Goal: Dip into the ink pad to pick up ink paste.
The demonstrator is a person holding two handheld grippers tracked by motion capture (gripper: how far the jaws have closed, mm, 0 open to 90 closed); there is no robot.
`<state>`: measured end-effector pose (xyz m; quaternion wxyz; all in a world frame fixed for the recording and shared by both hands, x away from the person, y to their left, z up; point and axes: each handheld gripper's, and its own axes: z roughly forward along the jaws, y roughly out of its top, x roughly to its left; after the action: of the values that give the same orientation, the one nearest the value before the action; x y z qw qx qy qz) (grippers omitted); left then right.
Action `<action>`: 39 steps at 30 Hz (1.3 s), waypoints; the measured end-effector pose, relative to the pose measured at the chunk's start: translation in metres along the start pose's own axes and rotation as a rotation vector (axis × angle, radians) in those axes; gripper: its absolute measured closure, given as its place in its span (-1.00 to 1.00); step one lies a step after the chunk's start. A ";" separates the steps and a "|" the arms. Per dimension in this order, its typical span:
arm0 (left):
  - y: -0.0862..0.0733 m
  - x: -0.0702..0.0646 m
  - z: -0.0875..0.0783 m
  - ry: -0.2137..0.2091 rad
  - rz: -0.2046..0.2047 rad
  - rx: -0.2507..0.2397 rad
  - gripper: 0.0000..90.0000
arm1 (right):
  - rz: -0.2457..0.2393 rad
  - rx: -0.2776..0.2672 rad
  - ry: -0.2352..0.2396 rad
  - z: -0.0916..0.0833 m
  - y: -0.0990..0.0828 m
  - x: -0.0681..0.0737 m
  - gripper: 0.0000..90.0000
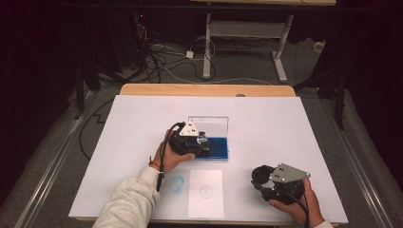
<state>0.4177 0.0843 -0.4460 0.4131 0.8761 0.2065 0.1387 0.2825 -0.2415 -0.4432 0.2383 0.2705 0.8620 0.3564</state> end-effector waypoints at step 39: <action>0.017 -0.001 -0.002 0.020 -0.038 0.058 0.23 | 0.017 -0.008 0.003 -0.001 -0.001 -0.003 -0.16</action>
<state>0.4203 0.0757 -0.4311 0.3880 0.8822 0.2310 0.1333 0.2839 -0.2443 -0.4427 0.2350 0.2763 0.8585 0.3624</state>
